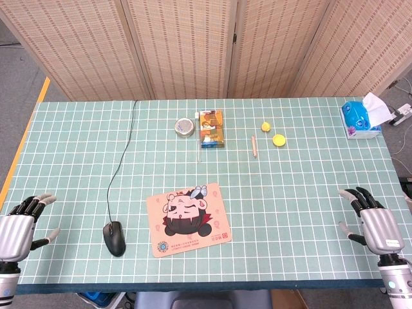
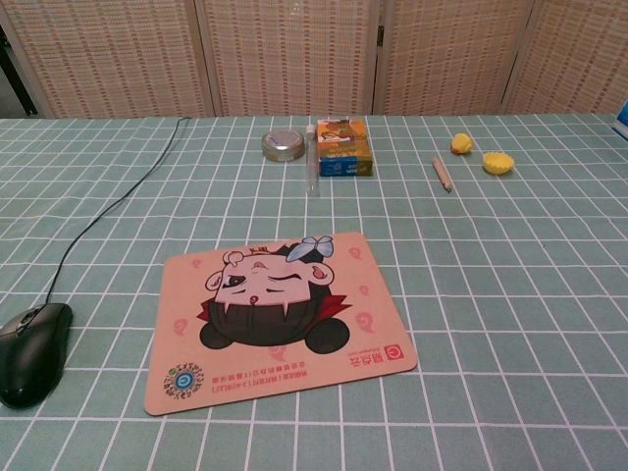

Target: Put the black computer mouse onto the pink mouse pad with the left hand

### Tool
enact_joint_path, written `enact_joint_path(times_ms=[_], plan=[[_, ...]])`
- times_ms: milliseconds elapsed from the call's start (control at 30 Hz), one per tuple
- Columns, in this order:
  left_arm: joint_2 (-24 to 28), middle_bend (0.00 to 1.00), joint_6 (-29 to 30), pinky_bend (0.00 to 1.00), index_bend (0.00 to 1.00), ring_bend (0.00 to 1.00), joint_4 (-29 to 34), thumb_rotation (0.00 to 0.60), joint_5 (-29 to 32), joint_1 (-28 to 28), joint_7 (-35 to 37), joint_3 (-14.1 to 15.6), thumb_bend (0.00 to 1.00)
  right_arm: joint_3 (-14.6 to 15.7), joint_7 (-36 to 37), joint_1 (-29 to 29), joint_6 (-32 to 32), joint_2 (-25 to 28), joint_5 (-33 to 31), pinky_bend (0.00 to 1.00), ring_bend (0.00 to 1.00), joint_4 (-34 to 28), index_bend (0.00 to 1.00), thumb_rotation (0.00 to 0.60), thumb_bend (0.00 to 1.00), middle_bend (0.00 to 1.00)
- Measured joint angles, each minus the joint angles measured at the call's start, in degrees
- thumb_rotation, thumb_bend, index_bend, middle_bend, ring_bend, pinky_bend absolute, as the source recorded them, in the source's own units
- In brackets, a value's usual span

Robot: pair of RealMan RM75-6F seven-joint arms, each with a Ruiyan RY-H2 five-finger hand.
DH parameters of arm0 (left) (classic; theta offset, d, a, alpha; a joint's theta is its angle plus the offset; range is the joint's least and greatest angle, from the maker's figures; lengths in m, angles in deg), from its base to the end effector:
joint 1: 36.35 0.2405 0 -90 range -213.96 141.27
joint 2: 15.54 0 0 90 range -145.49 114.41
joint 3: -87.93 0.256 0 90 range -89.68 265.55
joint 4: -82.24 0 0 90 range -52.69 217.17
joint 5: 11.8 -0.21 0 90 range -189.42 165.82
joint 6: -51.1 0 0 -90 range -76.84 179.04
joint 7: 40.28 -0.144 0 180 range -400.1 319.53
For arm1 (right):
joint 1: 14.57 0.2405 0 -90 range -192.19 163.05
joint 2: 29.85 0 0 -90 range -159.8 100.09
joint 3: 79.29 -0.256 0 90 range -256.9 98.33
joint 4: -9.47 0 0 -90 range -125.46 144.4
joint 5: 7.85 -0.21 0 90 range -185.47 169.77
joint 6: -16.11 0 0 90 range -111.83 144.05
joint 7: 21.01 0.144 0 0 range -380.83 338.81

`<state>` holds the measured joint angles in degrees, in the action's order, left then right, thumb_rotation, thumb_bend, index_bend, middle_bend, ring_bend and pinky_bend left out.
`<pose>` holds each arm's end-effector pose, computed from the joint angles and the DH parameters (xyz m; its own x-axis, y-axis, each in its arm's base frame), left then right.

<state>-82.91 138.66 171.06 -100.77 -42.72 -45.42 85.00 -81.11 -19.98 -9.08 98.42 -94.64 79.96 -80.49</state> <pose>-0.3038 0.1896 0.1494 0.4796 -0.0604 0.8754 0.8721 -0.0775 -0.4831 -0.3165 -0.1809 0.1487 0.4112 -0.0624 0.9094 -0.9114 -0.0474 0.4089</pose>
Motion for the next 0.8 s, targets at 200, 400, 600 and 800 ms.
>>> enact_joint_path(times_ms=[200, 400, 600, 800], plan=[[-0.31, 0.32, 0.32, 0.48, 0.32, 0.35, -0.43, 0.600, -0.72, -0.12, 0.68, 0.12, 0.08, 0.15, 0.90, -0.13, 0.44, 0.58, 0.47, 0.36, 0.11, -0.47, 0.19, 0.600, 0.24, 0.21], [-0.26, 0.53, 3.44, 0.91, 0.31, 0.64, -1.75, 0.600, -5.97, -1.11, 4.27, -0.19, 0.08, -0.08, 2.60, -0.35, 1.60, 1.70, 1.13, 0.36, 0.11, -1.44, 0.19, 0.600, 0.24, 0.21], [2.67, 0.92, 6.86, 1.00, 0.33, 0.96, -2.29, 0.600, -14.54, -3.62, 9.89, -0.11, 0.08, 0.11, 5.01, -0.96, 3.32, 3.18, 2.31, 0.36, 0.11, -1.92, 0.19, 0.600, 0.24, 0.22], [6.85, 1.00, 4.52, 1.00, 0.38, 1.00, -4.06, 0.600, -20.83, -7.92, 10.49, 1.17, 0.08, -0.22, 6.01, -1.75, 4.95, 3.88, 2.28, 0.36, 0.11, -2.02, 0.19, 0.600, 0.24, 0.22]])
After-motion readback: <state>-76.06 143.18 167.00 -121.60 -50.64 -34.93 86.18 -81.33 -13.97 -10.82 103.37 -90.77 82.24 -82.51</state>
